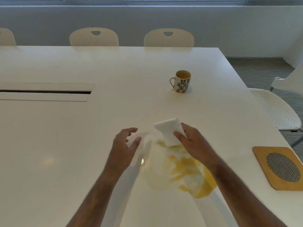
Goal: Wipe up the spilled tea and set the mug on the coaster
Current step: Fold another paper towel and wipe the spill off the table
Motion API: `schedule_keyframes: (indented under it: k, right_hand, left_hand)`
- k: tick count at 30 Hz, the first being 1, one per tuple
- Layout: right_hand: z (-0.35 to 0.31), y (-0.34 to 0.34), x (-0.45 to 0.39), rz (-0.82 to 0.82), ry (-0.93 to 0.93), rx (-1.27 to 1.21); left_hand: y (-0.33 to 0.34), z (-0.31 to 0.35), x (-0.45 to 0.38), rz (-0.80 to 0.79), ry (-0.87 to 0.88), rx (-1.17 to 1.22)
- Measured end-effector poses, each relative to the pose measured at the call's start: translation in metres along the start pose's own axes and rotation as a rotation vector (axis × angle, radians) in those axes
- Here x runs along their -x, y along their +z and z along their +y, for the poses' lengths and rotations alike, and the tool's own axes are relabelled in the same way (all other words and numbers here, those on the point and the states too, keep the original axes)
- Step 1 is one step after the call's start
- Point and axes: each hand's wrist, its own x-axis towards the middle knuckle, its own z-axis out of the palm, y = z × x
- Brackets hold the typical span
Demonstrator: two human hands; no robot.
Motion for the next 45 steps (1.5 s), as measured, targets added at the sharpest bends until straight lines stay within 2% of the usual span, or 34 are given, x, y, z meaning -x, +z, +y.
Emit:
schedule_keyframes:
  k: [3,8,14,21,29,34,38,40,45]
  right_hand:
    - [0.004,-0.01,-0.004,0.061,-0.099,0.19]
    - [0.014,-0.005,-0.018,0.004,-0.145,0.502]
    - [0.024,0.022,-0.023,-0.25,-0.064,0.681]
    - [0.017,0.057,-0.023,-0.299,-0.152,0.933]
    - [-0.017,0.102,0.012,-0.378,-0.377,0.797]
    - [-0.028,0.108,0.045,-0.569,-0.54,0.726]
    - [-0.026,0.085,0.055,-0.704,-0.534,0.594]
    - [-0.023,0.073,0.049,-0.667,-0.468,0.563]
    - [-0.011,0.059,0.004,-0.401,-0.306,0.656]
  left_hand:
    - [-0.019,-0.026,0.007,0.041,0.13,-0.331]
    - [-0.035,-0.064,0.017,-0.06,0.113,-0.598]
    - [-0.032,-0.08,0.024,-0.1,0.056,-0.675]
    - [-0.029,-0.087,0.025,-0.092,0.057,-0.728]
    - [-0.027,-0.088,0.025,-0.067,0.066,-0.757]
    - [-0.026,-0.09,0.023,-0.06,0.079,-0.769]
    - [-0.025,-0.091,0.024,-0.039,0.08,-0.75]
    - [-0.025,-0.091,0.025,-0.033,0.077,-0.744]
    - [-0.025,-0.09,0.025,-0.034,0.072,-0.721]
